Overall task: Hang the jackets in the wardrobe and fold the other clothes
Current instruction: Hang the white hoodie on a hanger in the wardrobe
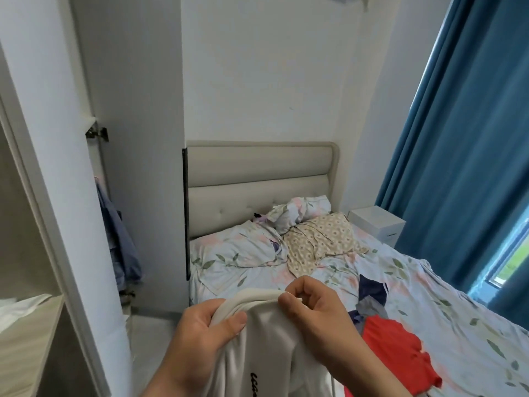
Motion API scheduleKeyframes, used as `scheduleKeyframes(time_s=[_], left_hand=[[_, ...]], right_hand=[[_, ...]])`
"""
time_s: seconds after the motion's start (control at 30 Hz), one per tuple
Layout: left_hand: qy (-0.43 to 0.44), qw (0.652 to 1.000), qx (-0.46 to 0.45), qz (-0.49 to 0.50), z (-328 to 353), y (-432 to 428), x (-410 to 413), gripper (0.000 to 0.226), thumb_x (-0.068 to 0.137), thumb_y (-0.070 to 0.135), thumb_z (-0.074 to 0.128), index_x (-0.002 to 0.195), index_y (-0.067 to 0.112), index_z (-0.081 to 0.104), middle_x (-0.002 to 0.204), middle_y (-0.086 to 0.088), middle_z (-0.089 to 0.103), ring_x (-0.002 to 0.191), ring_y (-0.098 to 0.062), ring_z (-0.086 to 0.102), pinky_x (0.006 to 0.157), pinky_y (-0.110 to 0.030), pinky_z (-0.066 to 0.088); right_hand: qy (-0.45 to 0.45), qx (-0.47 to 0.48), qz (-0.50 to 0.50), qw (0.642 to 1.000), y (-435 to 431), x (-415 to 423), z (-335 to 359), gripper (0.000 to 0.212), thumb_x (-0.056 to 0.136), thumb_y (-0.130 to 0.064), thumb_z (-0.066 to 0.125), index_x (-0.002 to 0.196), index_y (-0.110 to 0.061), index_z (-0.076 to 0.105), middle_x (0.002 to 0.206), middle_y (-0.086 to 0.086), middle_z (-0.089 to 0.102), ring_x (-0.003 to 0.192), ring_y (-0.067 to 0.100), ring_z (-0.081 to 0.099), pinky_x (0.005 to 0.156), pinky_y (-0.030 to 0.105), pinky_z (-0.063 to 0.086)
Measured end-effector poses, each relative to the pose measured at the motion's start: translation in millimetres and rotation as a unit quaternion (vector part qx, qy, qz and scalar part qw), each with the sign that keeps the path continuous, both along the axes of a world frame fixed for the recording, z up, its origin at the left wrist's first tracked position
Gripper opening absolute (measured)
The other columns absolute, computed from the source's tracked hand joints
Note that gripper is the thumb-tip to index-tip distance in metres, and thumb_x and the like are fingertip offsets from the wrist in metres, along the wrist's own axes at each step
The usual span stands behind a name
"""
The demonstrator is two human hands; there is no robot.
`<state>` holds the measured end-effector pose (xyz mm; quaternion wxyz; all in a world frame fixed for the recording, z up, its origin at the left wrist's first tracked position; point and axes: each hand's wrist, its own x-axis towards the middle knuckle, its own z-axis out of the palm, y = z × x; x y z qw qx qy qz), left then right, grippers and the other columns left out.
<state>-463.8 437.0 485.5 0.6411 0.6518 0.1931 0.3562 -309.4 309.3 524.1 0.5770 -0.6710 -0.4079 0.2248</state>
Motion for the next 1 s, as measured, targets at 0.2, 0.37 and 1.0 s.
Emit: scheduleKeyframes(time_s=[0.2,0.37,1.0], left_hand=[[-0.007,0.997,-0.045,0.064,-7.4,47.4,10.2,0.061,0.053,0.05,0.077,0.079,-0.005,0.069,0.071,-0.018,0.059,0.068,-0.024,0.053,0.069,-0.035,0.038],[0.014,0.992,-0.06,0.111,-15.4,97.1,33.7,0.057,0.055,0.049,0.078,0.08,-0.001,0.073,0.075,-0.021,0.064,0.07,-0.027,0.058,0.069,-0.038,0.042],[-0.034,0.951,-0.069,0.3,19.4,322.1,83.6,0.029,0.069,0.036,0.073,0.08,0.01,0.075,0.084,-0.022,0.071,0.076,-0.03,0.067,0.072,-0.045,0.053]], right_hand=[[0.019,0.02,0.049,0.998,66.4,17.1,-9.3,0.021,0.069,-0.046,0.069,0.072,-0.026,0.064,0.06,-0.007,0.057,0.057,0.005,0.048,0.054,0.018,0.036],[0.048,0.039,0.082,0.995,133.7,43.8,-26.6,0.017,0.081,-0.023,0.073,0.068,-0.02,0.063,0.057,-0.008,0.053,0.054,0.004,0.044,0.05,0.015,0.034],[0.072,0.034,0.187,0.979,403.1,94.1,-11.2,0.012,0.082,-0.041,0.069,0.082,-0.029,0.069,0.068,-0.009,0.065,0.06,0.001,0.053,0.053,0.015,0.04]])
